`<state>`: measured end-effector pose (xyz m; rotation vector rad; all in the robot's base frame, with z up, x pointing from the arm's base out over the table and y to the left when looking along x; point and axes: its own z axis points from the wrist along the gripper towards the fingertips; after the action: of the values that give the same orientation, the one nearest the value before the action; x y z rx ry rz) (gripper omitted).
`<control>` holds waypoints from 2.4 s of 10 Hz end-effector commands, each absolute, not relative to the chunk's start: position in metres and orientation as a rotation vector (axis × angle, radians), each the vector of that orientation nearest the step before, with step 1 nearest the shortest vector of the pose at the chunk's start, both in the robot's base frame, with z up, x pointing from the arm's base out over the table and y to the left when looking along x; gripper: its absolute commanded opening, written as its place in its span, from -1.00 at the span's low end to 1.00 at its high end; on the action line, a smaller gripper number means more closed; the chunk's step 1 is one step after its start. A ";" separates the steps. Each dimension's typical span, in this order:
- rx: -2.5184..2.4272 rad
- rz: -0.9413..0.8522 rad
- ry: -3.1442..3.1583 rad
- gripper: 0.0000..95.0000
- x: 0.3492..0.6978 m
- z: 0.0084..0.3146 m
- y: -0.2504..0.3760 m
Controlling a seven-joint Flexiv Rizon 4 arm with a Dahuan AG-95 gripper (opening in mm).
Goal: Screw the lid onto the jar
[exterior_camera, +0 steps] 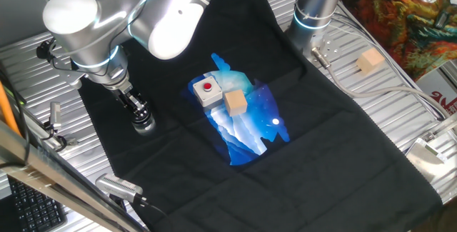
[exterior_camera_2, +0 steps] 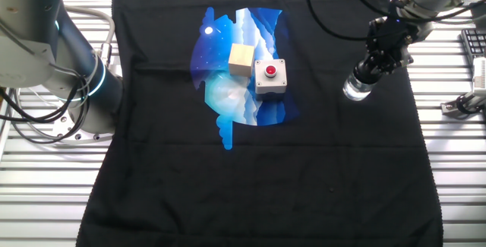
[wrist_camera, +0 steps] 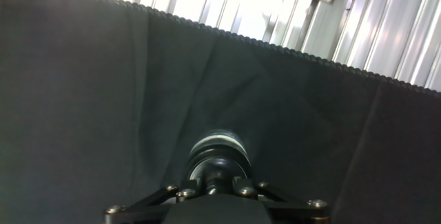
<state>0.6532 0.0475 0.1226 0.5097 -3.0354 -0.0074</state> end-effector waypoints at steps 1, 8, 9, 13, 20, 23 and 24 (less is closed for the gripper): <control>0.505 -0.004 -3.036 -0.60 0.653 0.122 0.048; 0.498 -0.021 -3.048 -1.00 0.653 0.121 0.047; 0.493 -0.024 -3.045 -1.00 0.654 0.121 0.047; 0.490 -0.029 -3.042 -1.00 0.654 0.121 0.047; 0.483 -0.034 -3.035 -1.00 0.654 0.122 0.048; 0.472 -0.032 -3.058 -1.00 0.657 0.122 0.049; 0.463 -0.029 -3.058 -1.00 0.658 0.120 0.049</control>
<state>0.6609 0.0496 0.1225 0.4628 -3.0532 -0.0384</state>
